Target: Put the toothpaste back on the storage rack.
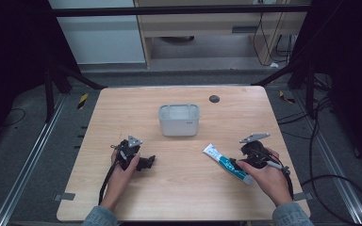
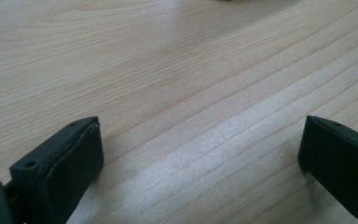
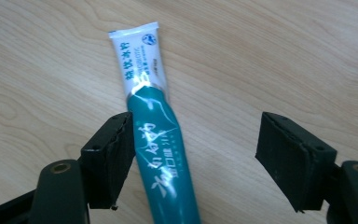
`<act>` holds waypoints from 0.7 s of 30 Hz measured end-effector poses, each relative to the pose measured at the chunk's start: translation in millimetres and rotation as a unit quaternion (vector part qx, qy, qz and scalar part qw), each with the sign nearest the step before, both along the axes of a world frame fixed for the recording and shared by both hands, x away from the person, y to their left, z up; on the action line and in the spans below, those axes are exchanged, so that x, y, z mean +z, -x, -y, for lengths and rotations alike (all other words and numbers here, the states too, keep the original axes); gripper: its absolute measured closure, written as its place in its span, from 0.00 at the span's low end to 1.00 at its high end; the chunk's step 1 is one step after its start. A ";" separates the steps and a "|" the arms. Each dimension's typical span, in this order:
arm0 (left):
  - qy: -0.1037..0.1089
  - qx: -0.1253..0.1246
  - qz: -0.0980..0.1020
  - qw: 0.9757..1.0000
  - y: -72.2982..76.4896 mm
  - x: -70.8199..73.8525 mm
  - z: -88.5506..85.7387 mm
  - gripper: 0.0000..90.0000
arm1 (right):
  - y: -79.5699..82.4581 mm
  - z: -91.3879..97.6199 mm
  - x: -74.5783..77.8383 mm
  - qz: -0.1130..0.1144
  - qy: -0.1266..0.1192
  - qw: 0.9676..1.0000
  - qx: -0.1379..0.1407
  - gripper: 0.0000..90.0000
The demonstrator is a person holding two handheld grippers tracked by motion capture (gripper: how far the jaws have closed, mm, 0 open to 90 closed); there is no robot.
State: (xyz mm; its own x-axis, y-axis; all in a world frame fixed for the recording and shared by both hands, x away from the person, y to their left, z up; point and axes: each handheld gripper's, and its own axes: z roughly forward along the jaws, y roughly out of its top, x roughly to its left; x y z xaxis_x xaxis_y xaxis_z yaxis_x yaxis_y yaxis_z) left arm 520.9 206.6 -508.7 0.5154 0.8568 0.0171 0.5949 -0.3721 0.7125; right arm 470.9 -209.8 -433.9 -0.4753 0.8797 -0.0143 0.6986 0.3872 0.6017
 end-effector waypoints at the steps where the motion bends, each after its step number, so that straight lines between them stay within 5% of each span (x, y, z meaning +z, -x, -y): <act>1: 0.000 0.000 0.000 1.000 0.0 0.0 0.1 0.00 | 0.4 -2.6 1.8 0.000 0.001 1.000 0.002 0.31; 8: 0.000 0.009 0.000 1.000 0.4 0.0 1.3 0.00 | 1.3 -18.2 9.1 -0.010 -0.011 1.000 -0.002 0.33; 21: -0.002 0.010 0.000 1.000 2.6 0.1 0.2 0.00 | -1.7 -47.4 -1.4 -0.043 0.034 0.999 0.002 0.39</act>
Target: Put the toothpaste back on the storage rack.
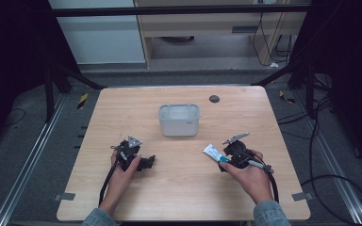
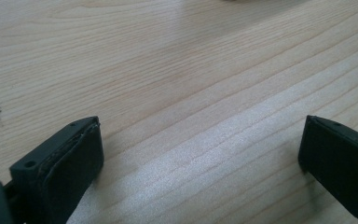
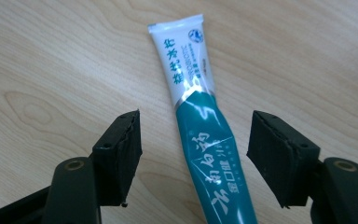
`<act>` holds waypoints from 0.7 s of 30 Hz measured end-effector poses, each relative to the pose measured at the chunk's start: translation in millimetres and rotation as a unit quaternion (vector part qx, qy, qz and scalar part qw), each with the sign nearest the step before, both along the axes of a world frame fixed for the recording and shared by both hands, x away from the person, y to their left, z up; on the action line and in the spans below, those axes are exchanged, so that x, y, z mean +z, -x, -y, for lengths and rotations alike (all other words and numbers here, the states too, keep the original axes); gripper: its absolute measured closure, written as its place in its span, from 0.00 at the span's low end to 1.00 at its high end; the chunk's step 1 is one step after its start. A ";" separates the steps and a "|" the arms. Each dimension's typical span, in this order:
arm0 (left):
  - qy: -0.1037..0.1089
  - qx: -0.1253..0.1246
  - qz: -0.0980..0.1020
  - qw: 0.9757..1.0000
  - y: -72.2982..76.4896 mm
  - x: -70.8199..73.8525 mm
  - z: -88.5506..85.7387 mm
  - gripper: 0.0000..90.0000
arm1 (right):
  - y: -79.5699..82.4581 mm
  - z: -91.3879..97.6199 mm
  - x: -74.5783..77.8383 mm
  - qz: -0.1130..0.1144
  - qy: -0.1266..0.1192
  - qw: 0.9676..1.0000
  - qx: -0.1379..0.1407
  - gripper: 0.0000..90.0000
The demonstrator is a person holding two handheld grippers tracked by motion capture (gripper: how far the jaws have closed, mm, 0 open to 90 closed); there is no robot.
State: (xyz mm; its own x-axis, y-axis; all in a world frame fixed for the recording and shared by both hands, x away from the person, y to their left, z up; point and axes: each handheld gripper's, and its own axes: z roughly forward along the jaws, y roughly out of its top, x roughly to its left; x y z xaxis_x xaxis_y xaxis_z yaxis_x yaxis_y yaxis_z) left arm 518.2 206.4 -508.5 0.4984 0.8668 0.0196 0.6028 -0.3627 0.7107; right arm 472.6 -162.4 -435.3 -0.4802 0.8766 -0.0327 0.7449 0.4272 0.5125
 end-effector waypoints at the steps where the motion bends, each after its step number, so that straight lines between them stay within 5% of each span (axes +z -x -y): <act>1: 0.001 0.001 0.000 1.000 0.3 -0.1 0.0 0.00 | -0.2 -1.3 -1.3 -0.002 0.004 1.000 0.001 0.39; 21: -0.001 0.005 0.000 1.000 -0.3 0.1 0.3 0.00 | -30.5 -26.7 -6.1 -0.022 0.025 0.999 0.043 0.49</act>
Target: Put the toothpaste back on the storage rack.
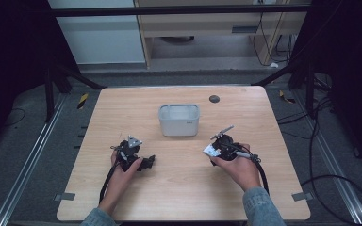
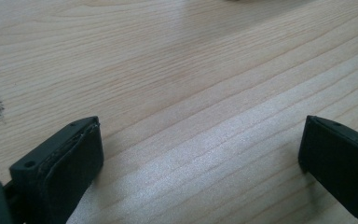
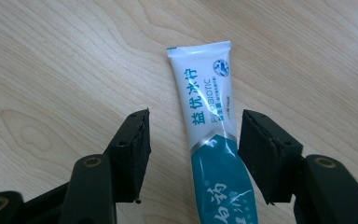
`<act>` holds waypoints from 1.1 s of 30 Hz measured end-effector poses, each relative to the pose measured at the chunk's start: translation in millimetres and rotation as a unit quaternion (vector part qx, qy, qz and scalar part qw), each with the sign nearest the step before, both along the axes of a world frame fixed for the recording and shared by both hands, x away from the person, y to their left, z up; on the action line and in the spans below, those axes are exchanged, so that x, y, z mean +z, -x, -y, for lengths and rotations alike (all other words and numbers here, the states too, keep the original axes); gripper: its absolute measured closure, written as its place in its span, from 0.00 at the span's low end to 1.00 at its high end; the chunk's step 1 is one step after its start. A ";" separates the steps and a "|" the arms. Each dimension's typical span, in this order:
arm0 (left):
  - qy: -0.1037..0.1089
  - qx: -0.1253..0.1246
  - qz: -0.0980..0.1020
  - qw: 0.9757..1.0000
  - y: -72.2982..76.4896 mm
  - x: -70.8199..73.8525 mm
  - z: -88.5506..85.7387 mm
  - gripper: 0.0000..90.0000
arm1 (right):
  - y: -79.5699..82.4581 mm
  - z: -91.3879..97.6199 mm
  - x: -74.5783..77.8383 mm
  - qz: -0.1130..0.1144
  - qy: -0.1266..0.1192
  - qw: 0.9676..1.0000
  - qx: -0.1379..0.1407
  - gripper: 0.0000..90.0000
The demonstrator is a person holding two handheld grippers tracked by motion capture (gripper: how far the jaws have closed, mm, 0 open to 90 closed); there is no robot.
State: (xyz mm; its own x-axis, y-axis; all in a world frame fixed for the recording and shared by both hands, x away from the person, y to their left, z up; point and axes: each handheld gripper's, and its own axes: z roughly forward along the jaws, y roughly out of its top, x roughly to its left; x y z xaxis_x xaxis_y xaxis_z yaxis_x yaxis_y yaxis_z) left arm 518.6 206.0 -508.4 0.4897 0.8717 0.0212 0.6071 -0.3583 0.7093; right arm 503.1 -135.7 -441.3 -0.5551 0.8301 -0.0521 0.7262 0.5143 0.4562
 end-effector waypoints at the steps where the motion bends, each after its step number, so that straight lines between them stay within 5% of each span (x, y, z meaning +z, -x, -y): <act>1: 0.000 0.000 0.000 1.000 0.0 0.0 0.0 0.00 | -0.6 -0.7 -0.7 -0.003 0.000 1.000 0.002 0.49; 12: 0.002 0.002 0.001 1.000 -0.7 -0.2 0.6 0.00 | -7.6 -5.8 -4.4 -0.019 0.010 1.000 0.016 0.56; 33: 0.002 0.001 0.001 1.000 -1.0 -0.2 0.6 0.00 | -24.4 3.0 -24.6 -0.054 0.033 0.998 0.002 0.56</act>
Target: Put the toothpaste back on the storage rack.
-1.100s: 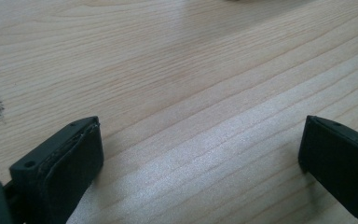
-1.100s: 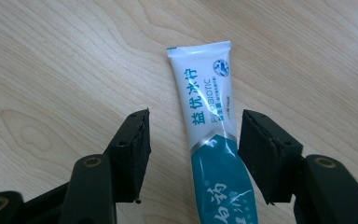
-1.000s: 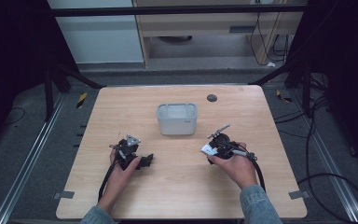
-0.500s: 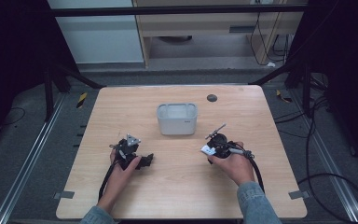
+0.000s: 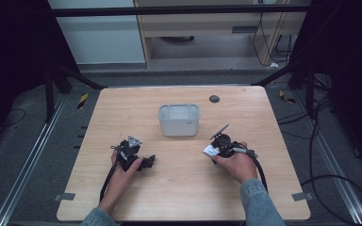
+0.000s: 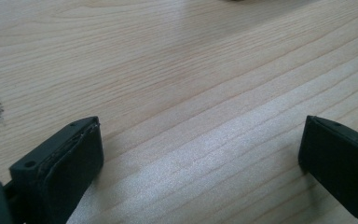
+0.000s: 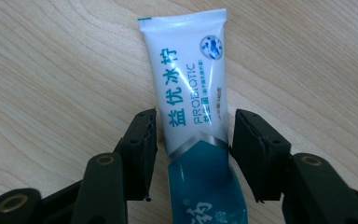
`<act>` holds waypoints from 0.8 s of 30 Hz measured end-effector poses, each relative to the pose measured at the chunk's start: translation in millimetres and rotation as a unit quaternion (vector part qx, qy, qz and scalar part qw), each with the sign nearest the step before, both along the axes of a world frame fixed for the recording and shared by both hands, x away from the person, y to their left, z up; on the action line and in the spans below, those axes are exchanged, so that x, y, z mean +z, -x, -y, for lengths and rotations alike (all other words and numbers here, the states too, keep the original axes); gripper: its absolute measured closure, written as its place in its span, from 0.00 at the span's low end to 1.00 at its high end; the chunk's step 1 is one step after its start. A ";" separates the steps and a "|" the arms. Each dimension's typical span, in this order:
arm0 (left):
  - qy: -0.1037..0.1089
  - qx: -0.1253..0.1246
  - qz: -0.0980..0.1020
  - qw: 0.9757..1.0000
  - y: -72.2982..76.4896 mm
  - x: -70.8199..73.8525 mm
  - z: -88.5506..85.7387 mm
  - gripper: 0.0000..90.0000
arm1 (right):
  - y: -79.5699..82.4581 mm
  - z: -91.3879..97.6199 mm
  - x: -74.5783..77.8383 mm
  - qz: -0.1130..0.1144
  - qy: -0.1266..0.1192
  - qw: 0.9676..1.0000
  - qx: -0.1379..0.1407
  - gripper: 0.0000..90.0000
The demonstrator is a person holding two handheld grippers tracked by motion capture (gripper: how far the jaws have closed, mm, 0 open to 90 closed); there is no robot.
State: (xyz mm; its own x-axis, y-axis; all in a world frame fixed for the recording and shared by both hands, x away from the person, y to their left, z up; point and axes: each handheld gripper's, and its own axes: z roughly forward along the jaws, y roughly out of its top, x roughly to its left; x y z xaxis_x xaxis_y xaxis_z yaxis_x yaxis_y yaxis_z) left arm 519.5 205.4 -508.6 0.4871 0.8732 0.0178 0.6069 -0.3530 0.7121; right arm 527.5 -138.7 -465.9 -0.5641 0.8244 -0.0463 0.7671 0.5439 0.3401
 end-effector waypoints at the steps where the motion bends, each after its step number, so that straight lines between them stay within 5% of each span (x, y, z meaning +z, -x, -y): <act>1: 0.000 0.000 0.000 1.000 -0.1 0.0 0.1 0.00 | 0.0 0.5 -0.3 -0.001 0.001 1.000 -0.002 0.56; 24: 0.000 -0.001 0.000 1.000 -0.8 0.1 0.2 0.00 | -4.1 6.6 -4.3 -0.018 -0.016 1.000 0.001 0.62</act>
State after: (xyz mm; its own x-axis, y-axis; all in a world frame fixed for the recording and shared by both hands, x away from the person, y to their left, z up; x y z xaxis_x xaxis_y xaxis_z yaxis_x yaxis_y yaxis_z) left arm 520.3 205.2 -508.6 0.4886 0.8723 0.0177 0.6067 -0.3542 0.7117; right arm 531.5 -145.3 -470.2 -0.5669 0.8238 -0.0003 0.7776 0.5352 0.3300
